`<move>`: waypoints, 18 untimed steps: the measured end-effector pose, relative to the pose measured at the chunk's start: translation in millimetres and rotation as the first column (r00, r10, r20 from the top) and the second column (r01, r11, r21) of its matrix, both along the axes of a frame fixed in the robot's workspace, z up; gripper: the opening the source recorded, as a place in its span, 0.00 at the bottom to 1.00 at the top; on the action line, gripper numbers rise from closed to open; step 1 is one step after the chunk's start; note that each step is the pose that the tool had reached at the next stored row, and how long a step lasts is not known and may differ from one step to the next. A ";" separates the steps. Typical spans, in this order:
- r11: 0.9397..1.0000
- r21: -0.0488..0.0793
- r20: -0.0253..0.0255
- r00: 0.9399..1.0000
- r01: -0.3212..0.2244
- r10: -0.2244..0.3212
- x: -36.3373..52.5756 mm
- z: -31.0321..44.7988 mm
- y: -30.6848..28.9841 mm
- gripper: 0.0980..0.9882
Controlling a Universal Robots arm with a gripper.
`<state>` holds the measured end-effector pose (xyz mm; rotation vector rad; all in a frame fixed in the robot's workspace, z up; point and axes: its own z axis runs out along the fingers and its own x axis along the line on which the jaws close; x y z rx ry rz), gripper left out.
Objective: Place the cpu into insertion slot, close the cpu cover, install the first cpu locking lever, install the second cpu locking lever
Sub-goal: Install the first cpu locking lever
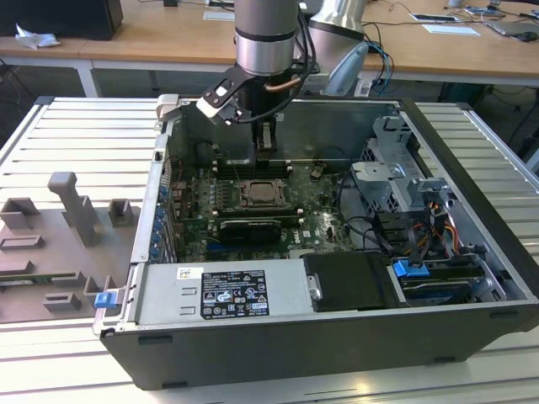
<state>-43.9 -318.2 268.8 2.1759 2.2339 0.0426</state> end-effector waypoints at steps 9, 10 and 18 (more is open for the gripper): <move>1.000 0.000 0.000 1.000 0.000 0.000 0.0 7.2 0.0 0.01; 1.000 0.000 0.000 1.000 0.000 0.000 0.0 9.1 0.0 0.01; 0.993 0.000 0.000 0.993 -0.119 0.119 0.0 12.5 0.0 0.01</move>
